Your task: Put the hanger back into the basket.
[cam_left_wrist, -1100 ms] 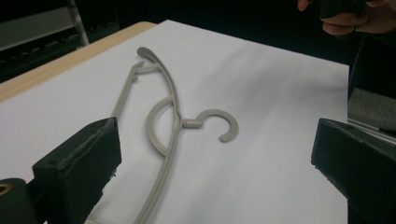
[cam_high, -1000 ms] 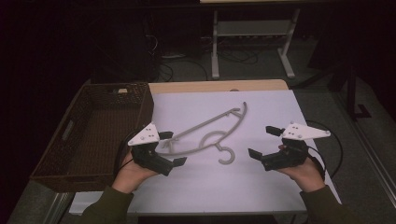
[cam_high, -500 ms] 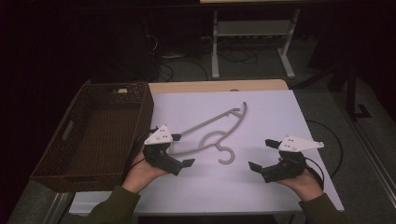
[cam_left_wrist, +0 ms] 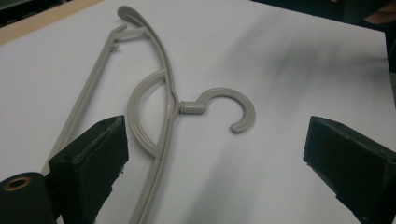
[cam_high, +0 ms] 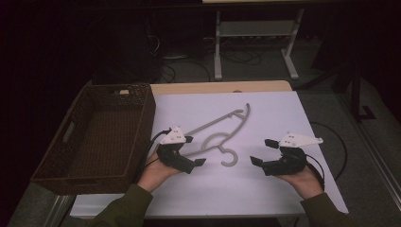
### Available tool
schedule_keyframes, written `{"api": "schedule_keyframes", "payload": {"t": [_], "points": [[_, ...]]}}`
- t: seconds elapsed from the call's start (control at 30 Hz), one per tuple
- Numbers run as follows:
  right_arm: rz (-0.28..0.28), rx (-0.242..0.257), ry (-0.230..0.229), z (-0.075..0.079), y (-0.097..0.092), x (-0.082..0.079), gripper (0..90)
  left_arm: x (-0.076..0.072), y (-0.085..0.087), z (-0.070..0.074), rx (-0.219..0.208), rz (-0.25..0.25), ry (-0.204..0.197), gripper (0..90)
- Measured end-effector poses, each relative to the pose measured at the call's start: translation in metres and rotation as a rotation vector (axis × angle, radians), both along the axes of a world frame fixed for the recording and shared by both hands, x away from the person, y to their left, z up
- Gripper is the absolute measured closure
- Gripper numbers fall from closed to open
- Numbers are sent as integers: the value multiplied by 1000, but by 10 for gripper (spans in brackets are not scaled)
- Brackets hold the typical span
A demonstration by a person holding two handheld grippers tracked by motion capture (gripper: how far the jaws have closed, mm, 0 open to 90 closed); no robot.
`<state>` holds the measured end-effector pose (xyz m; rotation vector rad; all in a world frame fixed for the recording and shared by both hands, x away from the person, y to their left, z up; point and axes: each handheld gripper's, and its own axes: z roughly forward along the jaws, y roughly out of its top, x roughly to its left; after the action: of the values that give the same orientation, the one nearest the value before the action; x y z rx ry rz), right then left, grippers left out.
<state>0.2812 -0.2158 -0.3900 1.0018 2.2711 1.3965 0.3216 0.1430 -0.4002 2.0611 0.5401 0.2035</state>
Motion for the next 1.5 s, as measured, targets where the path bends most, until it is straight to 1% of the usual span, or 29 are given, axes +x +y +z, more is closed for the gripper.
{"api": "schedule_keyframes", "payload": {"t": [0.07,0.13,0.2,0.27,0.33,0.43,0.47,0.57,0.63,0.7,0.73,0.77,0.8,0.83,0.9,0.93,0.97,1.0,1.03,1.07,1.1,1.13,1.27,1.3,1.33,1.4,1.47,1.5], "points": [[-3,-9,20,1,3,6,258,-1,-1,-2,13,-9,0,63],[-11,-22,29,1,6,13,364,-2,-1,-3,16,-13,2,63],[-16,-22,45,1,10,22,486,-2,-1,-4,20,-17,2,62],[-12,-50,36,1,17,31,573,-3,-1,-3,14,-18,4,62],[-11,-61,46,1,26,41,660,-3,-1,-2,13,-19,4,62],[-13,-88,61,0,37,59,767,-3,0,-3,11,-22,4,62],[-10,-92,73,-1,41,65,797,-3,0,-3,11,-24,6,62],[-15,-127,86,-5,53,82,868,-2,0,-3,3,-23,5,62],[-25,-145,96,-9,60,94,888,-2,0,-3,7,-25,5,62],[-31,-147,115,-14,66,105,889,-2,1,-3,1,-22,6,62],[-33,-162,125,-17,69,111,889,-2,1,-2,2,-23,7,62],[-35,-177,121,-20,71,116,890,-2,2,-2,-3,-22,5,62],[-39,-182,133,-22,74,120,890,-2,2,-2,-6,-20,7,62],[-39,-198,137,-26,76,125,890,-2,2,-2,-10,-18,10,62],[-56,-223,170,-33,82,132,890,-1,3,-1,-9,-20,12,62],[-48,-230,166,-37,83,137,891,-1,3,-1,-7,-21,10,62],[-58,-234,183,-40,86,139,891,-1,3,-1,-13,-20,11,62],[-53,-242,177,-43,88,141,891,-1,3,-1,-16,-19,12,62],[-58,-252,193,-46,90,142,891,-1,3,-1,-16,-20,12,62],[-63,-259,195,-49,93,144,891,-1,3,-1,-16,-19,12,62],[-65,-262,185,-50,94,146,891,-1,3,-1,-16,-19,12,62],[-69,-261,191,-51,95,147,891,-1,3,-1,-16,-19,13,62],[-66,-298,197,-53,97,151,891,-1,3,-1,-17,-21,13,62],[-68,-304,211,-53,97,150,891,-1,4,0,-14,-22,12,62],[-67,-307,213,-53,96,149,891,-1,4,0,-13,-23,12,62],[-61,-300,230,-53,94,146,891,-1,4,0,-12,-22,14,62],[-38,-326,213,-52,93,143,892,-1,4,0,-10,-22,13,62],[-37,-331,227,-51,93,140,891,-1,4,0,-8,-23,12,62]]}}
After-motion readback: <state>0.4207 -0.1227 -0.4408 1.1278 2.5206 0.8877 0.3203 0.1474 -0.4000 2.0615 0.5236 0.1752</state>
